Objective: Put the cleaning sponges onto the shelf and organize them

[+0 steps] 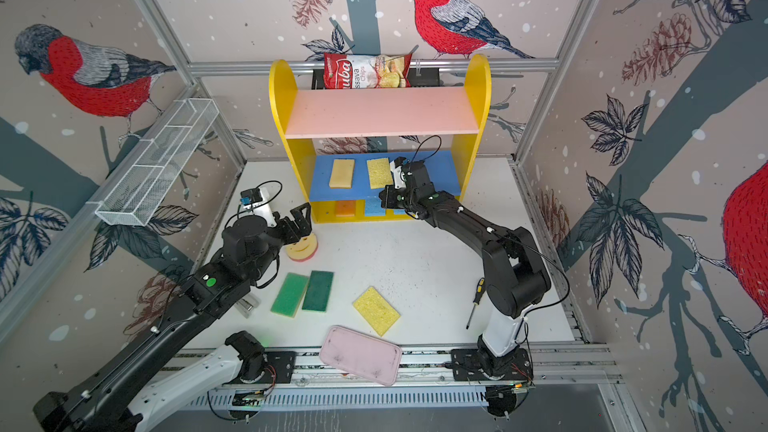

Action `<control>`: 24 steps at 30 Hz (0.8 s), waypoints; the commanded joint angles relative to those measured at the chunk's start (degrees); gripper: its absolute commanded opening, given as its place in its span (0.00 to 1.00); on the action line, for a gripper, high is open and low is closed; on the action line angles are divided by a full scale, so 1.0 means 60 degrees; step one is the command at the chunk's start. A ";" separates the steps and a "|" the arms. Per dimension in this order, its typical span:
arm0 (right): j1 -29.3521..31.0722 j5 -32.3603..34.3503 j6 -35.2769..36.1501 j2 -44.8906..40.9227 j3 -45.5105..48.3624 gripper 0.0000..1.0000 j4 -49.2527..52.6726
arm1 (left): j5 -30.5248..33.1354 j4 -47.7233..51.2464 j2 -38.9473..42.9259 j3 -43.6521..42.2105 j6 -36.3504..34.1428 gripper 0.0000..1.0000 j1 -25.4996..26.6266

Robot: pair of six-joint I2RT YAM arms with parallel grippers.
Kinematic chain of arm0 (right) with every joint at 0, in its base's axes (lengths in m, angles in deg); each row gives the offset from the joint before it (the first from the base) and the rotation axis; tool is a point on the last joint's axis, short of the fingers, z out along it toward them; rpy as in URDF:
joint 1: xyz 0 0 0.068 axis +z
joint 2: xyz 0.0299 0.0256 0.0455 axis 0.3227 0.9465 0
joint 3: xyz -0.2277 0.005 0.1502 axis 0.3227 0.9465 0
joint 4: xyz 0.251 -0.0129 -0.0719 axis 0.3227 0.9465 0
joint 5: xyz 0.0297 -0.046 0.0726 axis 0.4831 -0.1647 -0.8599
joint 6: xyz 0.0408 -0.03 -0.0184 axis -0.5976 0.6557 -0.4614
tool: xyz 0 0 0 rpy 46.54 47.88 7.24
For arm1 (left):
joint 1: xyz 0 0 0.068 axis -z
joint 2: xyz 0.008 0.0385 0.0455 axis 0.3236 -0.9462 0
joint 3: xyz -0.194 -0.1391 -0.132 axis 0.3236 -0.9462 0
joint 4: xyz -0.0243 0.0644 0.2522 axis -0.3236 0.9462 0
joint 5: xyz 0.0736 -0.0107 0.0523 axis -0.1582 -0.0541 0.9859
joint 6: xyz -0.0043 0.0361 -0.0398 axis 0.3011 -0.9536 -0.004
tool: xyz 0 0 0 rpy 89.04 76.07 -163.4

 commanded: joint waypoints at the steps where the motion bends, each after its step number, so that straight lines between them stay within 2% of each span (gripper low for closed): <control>1: -0.0014 0.0113 -0.0036 0.0200 -0.0240 0.01 -0.0321 | 0.0180 -0.0109 0.0040 -0.0055 -0.0178 0.96 -0.0013; 24: -0.0175 -0.0002 -0.0281 0.1485 -0.0921 0.01 -0.0512 | 0.0143 -0.0057 -0.0103 -0.0015 -0.0177 0.96 -0.0041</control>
